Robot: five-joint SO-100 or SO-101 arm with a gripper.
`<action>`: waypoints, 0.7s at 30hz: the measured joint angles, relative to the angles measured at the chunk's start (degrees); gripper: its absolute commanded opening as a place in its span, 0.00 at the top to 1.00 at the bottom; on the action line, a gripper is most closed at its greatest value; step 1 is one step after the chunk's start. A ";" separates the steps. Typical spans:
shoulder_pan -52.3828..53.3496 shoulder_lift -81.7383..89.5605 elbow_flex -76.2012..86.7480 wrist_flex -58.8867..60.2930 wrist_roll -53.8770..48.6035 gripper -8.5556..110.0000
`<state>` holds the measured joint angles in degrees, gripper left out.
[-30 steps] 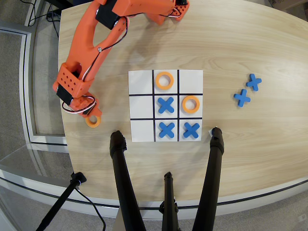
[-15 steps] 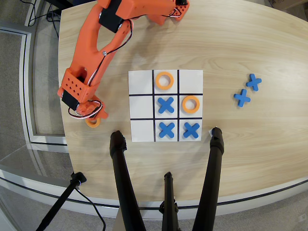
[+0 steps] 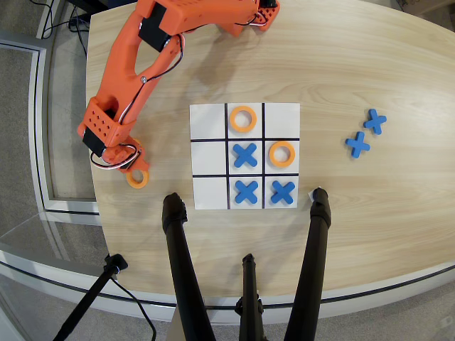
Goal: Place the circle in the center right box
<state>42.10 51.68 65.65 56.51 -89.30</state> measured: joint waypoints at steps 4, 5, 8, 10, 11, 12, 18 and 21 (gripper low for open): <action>0.26 -1.23 -1.05 -0.18 -0.18 0.72; 0.26 -1.23 -1.14 -0.18 -0.18 0.72; 0.26 -1.67 -1.23 0.44 -0.18 0.75; 0.26 -1.67 -1.23 1.14 -0.18 0.77; 0.35 -1.67 -1.23 1.58 0.00 0.77; 0.44 -1.67 -1.23 2.20 0.09 0.78; 0.44 -1.32 -1.58 7.21 0.00 0.83; -0.26 -1.14 -1.67 8.35 1.05 0.87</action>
<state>41.84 50.54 63.98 64.86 -88.24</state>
